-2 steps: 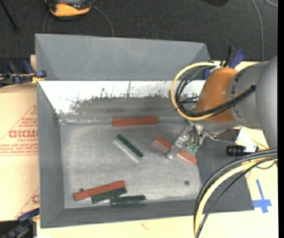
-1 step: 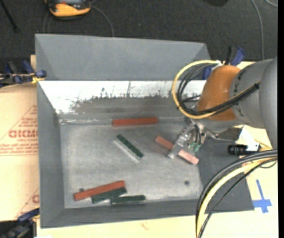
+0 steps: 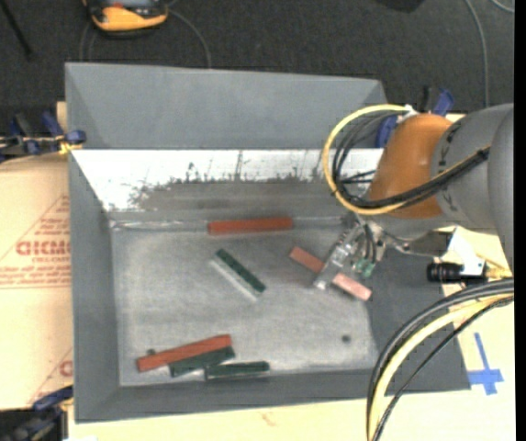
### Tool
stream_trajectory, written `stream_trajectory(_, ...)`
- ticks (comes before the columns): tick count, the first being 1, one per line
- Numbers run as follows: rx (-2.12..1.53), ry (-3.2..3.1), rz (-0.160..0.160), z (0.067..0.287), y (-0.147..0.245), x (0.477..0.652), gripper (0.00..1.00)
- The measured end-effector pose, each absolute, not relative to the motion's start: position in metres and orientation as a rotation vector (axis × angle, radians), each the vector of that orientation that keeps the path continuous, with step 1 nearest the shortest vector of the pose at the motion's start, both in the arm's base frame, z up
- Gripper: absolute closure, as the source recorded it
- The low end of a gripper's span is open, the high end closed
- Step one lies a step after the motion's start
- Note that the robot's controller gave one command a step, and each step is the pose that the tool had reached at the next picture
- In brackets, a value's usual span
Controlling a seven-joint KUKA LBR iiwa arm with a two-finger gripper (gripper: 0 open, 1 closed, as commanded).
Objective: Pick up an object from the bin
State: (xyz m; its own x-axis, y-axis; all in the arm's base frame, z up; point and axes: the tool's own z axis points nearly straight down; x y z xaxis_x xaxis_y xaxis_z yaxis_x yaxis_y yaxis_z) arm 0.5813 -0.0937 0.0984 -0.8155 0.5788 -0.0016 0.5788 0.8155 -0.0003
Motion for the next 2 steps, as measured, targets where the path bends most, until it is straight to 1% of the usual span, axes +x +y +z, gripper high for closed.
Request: stream_trajectory(2,0.95,2.991,0.0,0.122,-0.094,0.582,1.0)
